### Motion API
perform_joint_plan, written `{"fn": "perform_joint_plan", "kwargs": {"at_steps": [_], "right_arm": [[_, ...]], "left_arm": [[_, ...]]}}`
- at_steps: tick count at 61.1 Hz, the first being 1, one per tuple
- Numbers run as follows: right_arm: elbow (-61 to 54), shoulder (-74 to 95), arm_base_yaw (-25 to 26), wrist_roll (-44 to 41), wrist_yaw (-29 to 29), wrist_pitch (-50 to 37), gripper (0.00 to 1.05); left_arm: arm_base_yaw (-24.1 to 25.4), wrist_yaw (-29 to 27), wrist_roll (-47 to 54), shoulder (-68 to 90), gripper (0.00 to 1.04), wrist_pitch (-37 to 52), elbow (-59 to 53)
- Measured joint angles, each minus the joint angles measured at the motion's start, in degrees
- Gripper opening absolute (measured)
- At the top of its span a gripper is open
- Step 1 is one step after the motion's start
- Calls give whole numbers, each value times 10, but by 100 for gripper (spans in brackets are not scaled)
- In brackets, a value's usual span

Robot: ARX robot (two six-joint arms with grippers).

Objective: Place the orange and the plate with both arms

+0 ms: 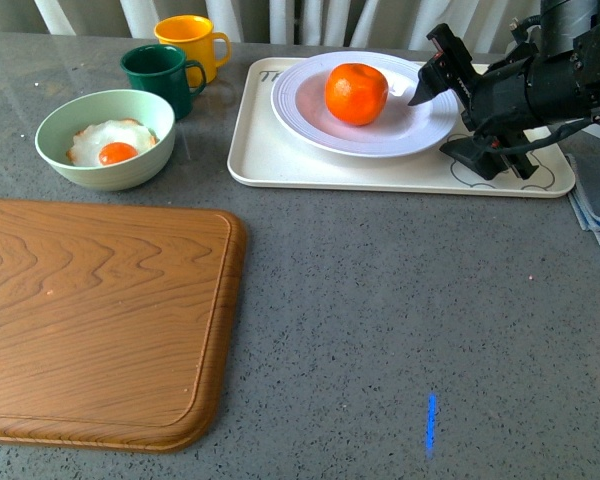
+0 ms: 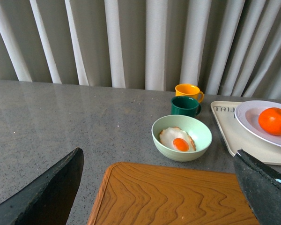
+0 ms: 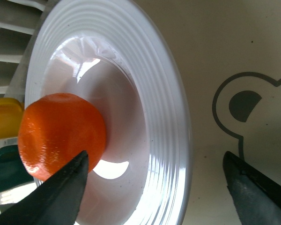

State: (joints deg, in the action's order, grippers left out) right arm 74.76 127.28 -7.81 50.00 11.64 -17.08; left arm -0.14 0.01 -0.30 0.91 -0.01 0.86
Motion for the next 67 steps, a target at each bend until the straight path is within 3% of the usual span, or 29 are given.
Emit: {"fn": "perform_joint_plan", "kwargs": {"at_steps": [3,39,42,48,54,67], "right_arm": [[-13,-14,0,-6,3,-5,97],[-311,-391,-2,-218,16,-96,95],[-341,-393,-10,-275,-78,-197,87],[-425,-401,-9,-404,-187,-351,70],[-487,-443,3,-459,-188,-390,52],[-572,-522,23,-487,-171,-398,17]], "left_arm": [[0,0,0,0,96,0,0],[0,0,0,0,96,0,0],[0,0,0,0,96,0,0],[0,0,0,0,96,0,0],[0,0,0,0,96,0,0],[0,0,0,0,96,0,0]]}}
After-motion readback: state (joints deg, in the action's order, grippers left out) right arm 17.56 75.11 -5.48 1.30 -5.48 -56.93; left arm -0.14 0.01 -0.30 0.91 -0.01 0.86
